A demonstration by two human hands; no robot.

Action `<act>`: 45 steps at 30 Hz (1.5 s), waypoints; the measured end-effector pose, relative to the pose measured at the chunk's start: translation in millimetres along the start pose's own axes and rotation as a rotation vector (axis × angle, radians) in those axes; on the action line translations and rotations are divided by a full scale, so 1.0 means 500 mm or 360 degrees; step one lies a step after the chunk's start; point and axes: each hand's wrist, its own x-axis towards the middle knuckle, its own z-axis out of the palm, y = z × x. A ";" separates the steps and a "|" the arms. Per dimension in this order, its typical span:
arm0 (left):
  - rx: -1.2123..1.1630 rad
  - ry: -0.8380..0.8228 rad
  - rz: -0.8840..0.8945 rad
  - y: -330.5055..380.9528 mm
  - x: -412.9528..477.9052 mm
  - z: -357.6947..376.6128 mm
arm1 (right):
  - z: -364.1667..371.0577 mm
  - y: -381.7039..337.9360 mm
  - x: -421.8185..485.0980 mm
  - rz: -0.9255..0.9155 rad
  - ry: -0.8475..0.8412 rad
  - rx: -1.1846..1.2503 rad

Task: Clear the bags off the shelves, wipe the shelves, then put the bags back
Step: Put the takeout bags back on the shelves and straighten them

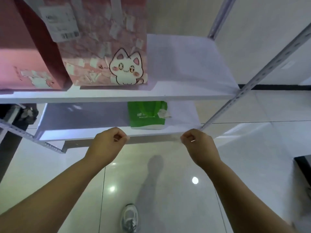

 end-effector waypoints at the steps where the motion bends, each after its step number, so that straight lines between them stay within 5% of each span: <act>1: -0.0002 0.0007 -0.0004 -0.025 0.024 0.024 | 0.031 0.021 0.021 0.0008 0.0014 -0.0007; 12: -0.0100 0.0018 0.0031 -0.259 0.263 0.273 | 0.330 0.223 0.250 0.0075 0.0069 0.0038; 23: -0.0209 0.0060 0.0219 -0.332 0.423 0.374 | 0.470 0.284 0.400 -0.0016 0.0030 0.0320; 37: -0.0185 0.0258 0.0297 -0.359 0.367 0.404 | 0.497 0.300 0.358 -0.0100 0.0289 0.0457; 45: -0.0227 0.0063 0.0358 -0.373 0.217 0.417 | 0.460 0.369 0.209 -0.0002 0.0268 0.0480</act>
